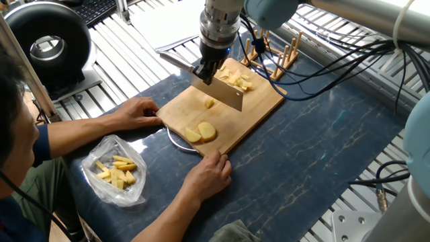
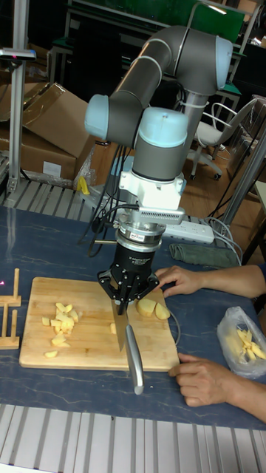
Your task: Chop the potatoes
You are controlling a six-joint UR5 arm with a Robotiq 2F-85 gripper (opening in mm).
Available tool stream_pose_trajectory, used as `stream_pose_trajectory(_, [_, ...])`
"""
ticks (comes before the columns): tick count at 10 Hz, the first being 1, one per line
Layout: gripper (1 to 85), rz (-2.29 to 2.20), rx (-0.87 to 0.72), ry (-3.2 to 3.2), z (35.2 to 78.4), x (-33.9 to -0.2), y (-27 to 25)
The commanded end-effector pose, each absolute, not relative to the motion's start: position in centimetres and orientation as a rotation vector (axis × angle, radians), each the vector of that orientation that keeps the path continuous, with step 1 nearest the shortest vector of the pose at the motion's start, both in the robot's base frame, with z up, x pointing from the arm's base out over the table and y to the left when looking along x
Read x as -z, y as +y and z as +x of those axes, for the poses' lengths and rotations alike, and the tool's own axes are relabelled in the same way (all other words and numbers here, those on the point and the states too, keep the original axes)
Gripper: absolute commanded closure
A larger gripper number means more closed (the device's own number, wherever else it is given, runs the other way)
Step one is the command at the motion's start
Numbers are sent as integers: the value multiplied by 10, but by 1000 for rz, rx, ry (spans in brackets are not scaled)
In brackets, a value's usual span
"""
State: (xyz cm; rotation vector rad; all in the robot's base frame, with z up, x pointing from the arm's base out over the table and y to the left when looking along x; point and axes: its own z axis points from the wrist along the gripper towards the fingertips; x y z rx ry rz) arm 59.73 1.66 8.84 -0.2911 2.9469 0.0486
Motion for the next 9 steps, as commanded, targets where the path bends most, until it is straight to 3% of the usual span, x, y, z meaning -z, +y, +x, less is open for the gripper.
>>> stream_pose_trajectory(1, [847, -281, -76, 2938, 598, -87, 17])
stream_pose_trajectory(9, [847, -283, -85, 2927, 598, -82, 14])
